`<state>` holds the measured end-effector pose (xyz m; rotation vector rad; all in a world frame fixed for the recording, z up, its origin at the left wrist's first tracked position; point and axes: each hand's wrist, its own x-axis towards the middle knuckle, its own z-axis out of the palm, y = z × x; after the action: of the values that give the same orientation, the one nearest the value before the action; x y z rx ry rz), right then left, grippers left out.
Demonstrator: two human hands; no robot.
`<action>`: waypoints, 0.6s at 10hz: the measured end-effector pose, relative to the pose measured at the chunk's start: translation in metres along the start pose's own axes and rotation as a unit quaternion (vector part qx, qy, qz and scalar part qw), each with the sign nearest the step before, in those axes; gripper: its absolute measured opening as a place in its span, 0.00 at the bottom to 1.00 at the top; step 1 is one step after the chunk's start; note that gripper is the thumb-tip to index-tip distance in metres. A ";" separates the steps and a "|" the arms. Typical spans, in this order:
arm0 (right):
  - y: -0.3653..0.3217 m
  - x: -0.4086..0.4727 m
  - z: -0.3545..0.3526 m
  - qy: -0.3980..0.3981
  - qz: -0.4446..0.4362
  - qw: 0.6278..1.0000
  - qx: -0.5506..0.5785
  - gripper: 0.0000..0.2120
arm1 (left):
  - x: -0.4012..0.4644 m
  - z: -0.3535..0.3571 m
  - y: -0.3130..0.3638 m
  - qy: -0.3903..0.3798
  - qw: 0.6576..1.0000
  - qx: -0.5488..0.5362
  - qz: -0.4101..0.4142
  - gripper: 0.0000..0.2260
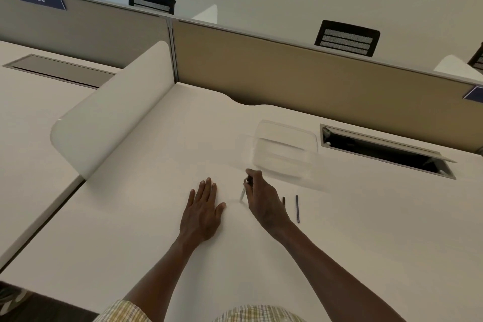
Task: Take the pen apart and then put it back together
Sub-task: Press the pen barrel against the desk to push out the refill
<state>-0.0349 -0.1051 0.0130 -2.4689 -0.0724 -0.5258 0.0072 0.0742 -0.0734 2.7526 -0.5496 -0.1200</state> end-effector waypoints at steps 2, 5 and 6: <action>0.005 0.001 0.001 -0.005 0.016 1.000 -0.012 0.13 | 0.000 0.001 0.000 0.007 1.000 -0.005 0.004 0.29; -0.002 0.001 -0.003 -0.021 0.010 1.000 -0.004 0.13 | 0.000 -0.001 -0.001 0.011 1.000 -0.008 0.004 0.29; -0.004 0.003 -0.005 -0.019 0.016 1.000 0.006 0.14 | -0.001 -0.002 0.000 0.012 1.000 -0.011 0.004 0.29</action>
<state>-0.0350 -0.1047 0.0201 -2.4647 -0.0512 -0.4641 0.0067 0.0746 -0.0718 2.7273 -0.5485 -0.0907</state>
